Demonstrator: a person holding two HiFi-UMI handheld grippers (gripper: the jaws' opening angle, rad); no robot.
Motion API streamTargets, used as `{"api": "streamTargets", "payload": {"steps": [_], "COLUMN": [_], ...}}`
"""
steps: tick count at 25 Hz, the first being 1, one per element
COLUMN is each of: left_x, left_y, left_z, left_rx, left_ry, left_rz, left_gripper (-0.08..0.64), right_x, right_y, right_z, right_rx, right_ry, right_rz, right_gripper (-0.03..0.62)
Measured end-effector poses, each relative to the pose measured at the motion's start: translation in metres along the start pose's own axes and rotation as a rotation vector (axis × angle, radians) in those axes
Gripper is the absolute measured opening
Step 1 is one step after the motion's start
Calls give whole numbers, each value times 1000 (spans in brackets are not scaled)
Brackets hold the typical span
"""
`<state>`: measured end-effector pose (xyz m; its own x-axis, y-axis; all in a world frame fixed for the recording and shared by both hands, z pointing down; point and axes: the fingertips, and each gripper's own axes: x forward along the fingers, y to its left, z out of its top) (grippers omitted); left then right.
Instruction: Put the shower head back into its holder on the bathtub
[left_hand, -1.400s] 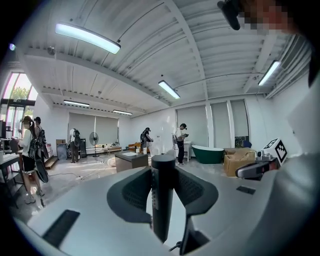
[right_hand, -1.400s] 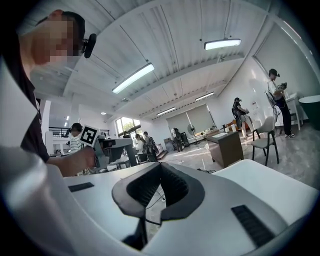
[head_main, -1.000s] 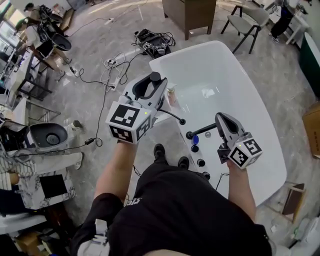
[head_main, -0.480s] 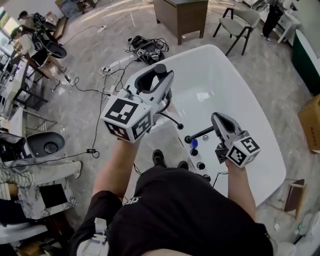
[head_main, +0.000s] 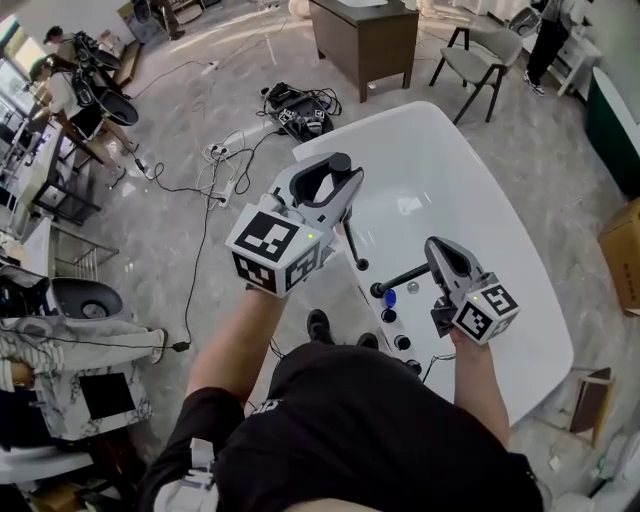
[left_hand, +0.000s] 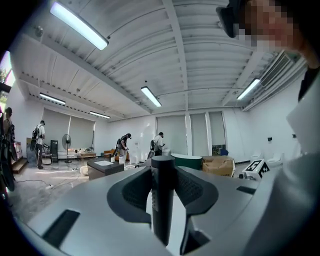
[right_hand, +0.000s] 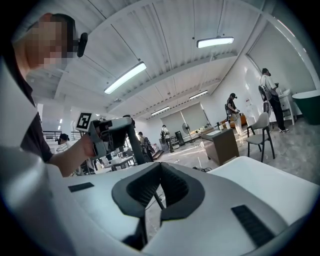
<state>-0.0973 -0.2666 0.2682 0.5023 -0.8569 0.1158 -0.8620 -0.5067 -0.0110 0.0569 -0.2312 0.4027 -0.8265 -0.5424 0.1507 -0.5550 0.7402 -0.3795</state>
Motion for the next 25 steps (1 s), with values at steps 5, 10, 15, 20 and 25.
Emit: {"api": "streamTargets", "payload": {"steps": [5, 10, 15, 20, 25], "left_x": [10, 15, 19, 24, 27], "left_y": [-3, 1, -1, -4, -14], "left_z": [-37, -82, -115, -143, -173], "left_rx": [-24, -60, -82, -98, -108], "left_ry": [68, 143, 190, 229, 274], "left_rz": [-16, -23, -32, -43, -67], "left_gripper": [144, 144, 144, 144, 144], "right_x": [-2, 5, 8, 7, -4], "right_y": [-9, -5, -1, 1, 0], "right_z": [-6, -16, -25, -31, -41], "right_rx": [20, 29, 30, 32, 37], "right_ry": [12, 43, 69, 82, 86], "right_rz": [-23, -29, -30, -38, -66], "right_gripper": [14, 14, 14, 14, 14]}}
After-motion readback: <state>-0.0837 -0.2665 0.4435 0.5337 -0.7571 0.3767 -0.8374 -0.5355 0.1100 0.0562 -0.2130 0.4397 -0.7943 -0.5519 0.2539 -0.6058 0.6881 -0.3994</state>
